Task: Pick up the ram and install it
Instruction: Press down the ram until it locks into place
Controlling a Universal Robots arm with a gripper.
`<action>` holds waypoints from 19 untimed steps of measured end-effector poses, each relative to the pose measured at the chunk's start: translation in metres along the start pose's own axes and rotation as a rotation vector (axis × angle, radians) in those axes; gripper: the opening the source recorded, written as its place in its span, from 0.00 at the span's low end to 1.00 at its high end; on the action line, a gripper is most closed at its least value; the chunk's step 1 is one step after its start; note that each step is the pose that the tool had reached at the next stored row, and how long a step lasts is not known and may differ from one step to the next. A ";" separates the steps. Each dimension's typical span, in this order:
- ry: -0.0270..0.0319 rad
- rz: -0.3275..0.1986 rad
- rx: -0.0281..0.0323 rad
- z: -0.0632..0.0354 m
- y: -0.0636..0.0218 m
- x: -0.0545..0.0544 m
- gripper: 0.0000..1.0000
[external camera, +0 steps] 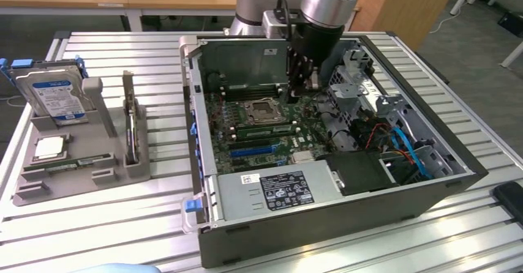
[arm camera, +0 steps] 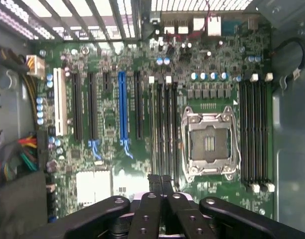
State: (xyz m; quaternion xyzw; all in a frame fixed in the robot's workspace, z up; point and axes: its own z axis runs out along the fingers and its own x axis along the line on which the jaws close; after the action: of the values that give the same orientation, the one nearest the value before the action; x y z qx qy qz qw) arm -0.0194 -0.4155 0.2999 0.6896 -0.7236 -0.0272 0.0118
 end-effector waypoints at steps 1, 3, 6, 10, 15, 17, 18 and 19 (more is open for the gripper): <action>0.0000 -0.002 0.0001 -0.0001 -0.0023 0.000 0.10; 0.0002 -0.007 0.0000 -0.0003 -0.0070 0.000 0.10; 0.0006 -0.016 0.0015 -0.0002 -0.0113 -0.001 0.10; 0.0012 -0.031 0.0069 0.0011 -0.0126 -0.001 0.10; 0.0020 -0.049 0.0131 0.0044 -0.0140 -0.001 0.10; 0.0022 -0.056 0.0140 0.0062 -0.0144 -0.001 0.10; 0.0023 -0.059 0.0144 0.0072 -0.0146 -0.001 0.10; 0.0025 -0.062 0.0146 0.0082 -0.0148 -0.001 0.10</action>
State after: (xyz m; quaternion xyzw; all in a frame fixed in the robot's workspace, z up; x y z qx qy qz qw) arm -0.0051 -0.4155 0.2910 0.7118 -0.7020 -0.0214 0.0068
